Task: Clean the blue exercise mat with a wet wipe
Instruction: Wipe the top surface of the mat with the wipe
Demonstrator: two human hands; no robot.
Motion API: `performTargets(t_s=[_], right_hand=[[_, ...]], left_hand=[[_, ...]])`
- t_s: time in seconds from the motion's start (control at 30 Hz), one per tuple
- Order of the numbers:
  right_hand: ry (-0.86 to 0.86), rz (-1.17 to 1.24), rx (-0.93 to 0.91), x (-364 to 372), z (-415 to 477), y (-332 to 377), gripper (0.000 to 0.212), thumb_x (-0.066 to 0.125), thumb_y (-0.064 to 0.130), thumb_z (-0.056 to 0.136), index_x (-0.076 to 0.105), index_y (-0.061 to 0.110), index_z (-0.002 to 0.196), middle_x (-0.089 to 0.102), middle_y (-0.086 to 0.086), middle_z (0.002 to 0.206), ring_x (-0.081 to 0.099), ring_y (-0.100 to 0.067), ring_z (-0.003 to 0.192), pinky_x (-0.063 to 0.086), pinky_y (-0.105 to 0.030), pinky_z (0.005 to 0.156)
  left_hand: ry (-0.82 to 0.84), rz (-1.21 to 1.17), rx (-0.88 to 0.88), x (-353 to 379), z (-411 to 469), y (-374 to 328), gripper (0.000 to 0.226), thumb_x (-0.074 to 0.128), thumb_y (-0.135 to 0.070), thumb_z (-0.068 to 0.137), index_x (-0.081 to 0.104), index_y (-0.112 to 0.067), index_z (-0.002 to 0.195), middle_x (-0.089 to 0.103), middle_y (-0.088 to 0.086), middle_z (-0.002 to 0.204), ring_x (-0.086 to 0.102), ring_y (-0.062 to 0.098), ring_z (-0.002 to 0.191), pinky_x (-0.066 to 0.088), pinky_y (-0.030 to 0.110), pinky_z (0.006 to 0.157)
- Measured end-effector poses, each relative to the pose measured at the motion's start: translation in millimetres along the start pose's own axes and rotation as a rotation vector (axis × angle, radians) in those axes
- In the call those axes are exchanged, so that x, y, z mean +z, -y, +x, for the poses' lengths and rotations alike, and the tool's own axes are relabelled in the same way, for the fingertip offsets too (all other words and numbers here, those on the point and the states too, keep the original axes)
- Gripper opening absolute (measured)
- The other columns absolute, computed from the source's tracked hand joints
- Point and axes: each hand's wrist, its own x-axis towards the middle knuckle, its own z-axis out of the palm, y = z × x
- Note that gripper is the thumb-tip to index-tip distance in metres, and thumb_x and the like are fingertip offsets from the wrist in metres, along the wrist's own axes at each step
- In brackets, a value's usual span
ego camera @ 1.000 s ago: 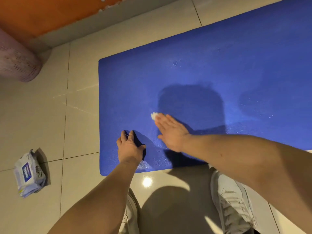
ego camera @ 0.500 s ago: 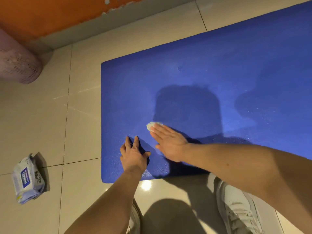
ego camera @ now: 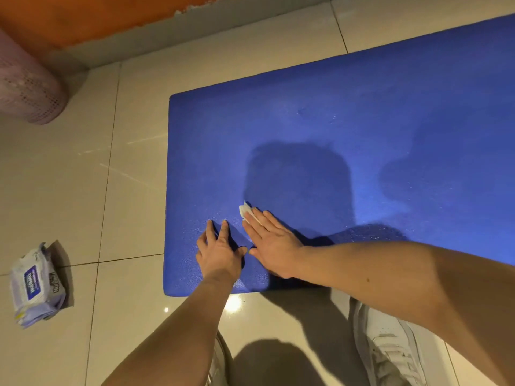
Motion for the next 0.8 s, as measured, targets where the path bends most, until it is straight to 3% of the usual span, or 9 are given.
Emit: performTargets(t_s=[0.1, 0.27, 0.33, 0.4, 0.47, 0.57, 0.63, 0.7, 0.8], right_hand=[[-0.050, -0.076, -0.056, -8.1, 8.5, -27.2, 0.069, 0.021, 0.044, 0.108, -0.009, 0.009, 0.160, -0.028, -0.007, 0.164, -0.025, -0.024, 0.152, -0.008, -0.043, 0.125], [-0.070, 0.062, 0.408, -35.0, 26.7, -82.3, 0.070, 0.018, 0.043, 0.108, -0.011, 0.005, 0.159, -0.028, -0.007, 0.164, -0.025, -0.025, 0.152, -0.007, -0.043, 0.126], [-0.080, 0.153, 0.504, -34.6, 29.8, -75.4, 0.072, 0.019, 0.042, 0.108, -0.013, 0.000, 0.157, -0.029, -0.013, 0.163, -0.026, -0.030, 0.151, -0.006, -0.046, 0.126], [-0.084, 0.142, 0.485, -26.9, 27.2, -47.2, 0.073, 0.019, 0.042, 0.108, -0.012, -0.003, 0.156, -0.031, -0.021, 0.161, -0.029, -0.035, 0.150, -0.003, -0.049, 0.125], [-0.078, 0.031, 0.340, -13.4, 14.7, -11.4, 0.073, 0.018, 0.042, 0.108, -0.011, -0.003, 0.157, -0.032, -0.024, 0.159, -0.030, -0.038, 0.149, -0.001, -0.051, 0.125], [-0.041, -0.020, 0.057, -3.6, -4.4, 5.8, 0.070, 0.018, 0.040, 0.109, -0.014, 0.002, 0.157, -0.031, -0.017, 0.161, -0.029, -0.031, 0.150, -0.008, -0.046, 0.125], [-0.090, 0.009, -0.046, -2.3, -1.3, -14.8, 0.069, 0.024, 0.040, 0.108, -0.006, 0.006, 0.159, -0.023, -0.010, 0.165, -0.023, -0.025, 0.152, -0.008, -0.042, 0.126], [-0.142, 0.003, 0.027, -5.4, 8.0, -44.3, 0.069, 0.031, 0.041, 0.106, 0.004, 0.007, 0.161, -0.015, -0.007, 0.168, -0.015, -0.024, 0.155, -0.003, -0.043, 0.127], [-0.119, 0.043, 0.369, -23.1, 21.4, -86.4, 0.072, 0.024, 0.043, 0.107, -0.008, 0.004, 0.159, -0.025, -0.010, 0.165, -0.022, -0.028, 0.153, -0.004, -0.045, 0.126]], left_hand=[[0.005, -0.009, -0.005, -2.3, -1.0, -1.4, 0.080, 0.062, -0.047, 0.094, 0.015, -0.035, 0.159, -0.001, -0.003, 0.167, 0.005, 0.027, 0.149, 0.021, 0.049, 0.120], [0.021, 0.001, 0.002, -3.1, -1.2, 0.6, 0.080, 0.060, -0.048, 0.095, 0.013, -0.035, 0.159, -0.002, -0.002, 0.167, 0.005, 0.029, 0.149, 0.020, 0.049, 0.121], [0.026, 0.010, 0.005, -3.6, -0.7, 0.3, 0.080, 0.059, -0.048, 0.096, 0.012, -0.035, 0.159, -0.003, -0.002, 0.167, 0.004, 0.029, 0.150, 0.019, 0.050, 0.121], [0.032, 0.008, 0.005, -3.5, 0.3, 1.0, 0.080, 0.059, -0.049, 0.096, 0.013, -0.034, 0.159, -0.003, -0.002, 0.167, 0.004, 0.029, 0.150, 0.020, 0.049, 0.121], [0.028, 0.010, 0.010, -4.7, 1.7, 2.2, 0.079, 0.061, -0.049, 0.095, 0.016, -0.034, 0.158, 0.001, -0.002, 0.166, 0.007, 0.029, 0.149, 0.022, 0.048, 0.120], [-0.028, 0.001, 0.020, -9.1, 6.1, 4.2, 0.070, 0.061, -0.049, 0.095, 0.030, -0.030, 0.155, 0.016, 0.003, 0.163, 0.016, 0.030, 0.145, 0.027, 0.048, 0.117], [-0.100, -0.016, 0.033, -15.4, 10.5, 3.2, 0.059, 0.061, -0.044, 0.095, 0.044, -0.025, 0.148, 0.029, 0.005, 0.157, 0.026, 0.030, 0.140, 0.030, 0.046, 0.113], [-0.141, -0.033, 0.037, -22.5, 17.6, 0.6, 0.052, 0.062, -0.040, 0.096, 0.050, -0.021, 0.143, 0.036, 0.005, 0.152, 0.031, 0.029, 0.136, 0.030, 0.044, 0.111], [-0.154, -0.072, 0.027, -30.9, 33.4, -5.7, 0.054, 0.064, -0.039, 0.094, 0.050, -0.019, 0.142, 0.035, 0.004, 0.153, 0.030, 0.029, 0.137, 0.030, 0.043, 0.112]])
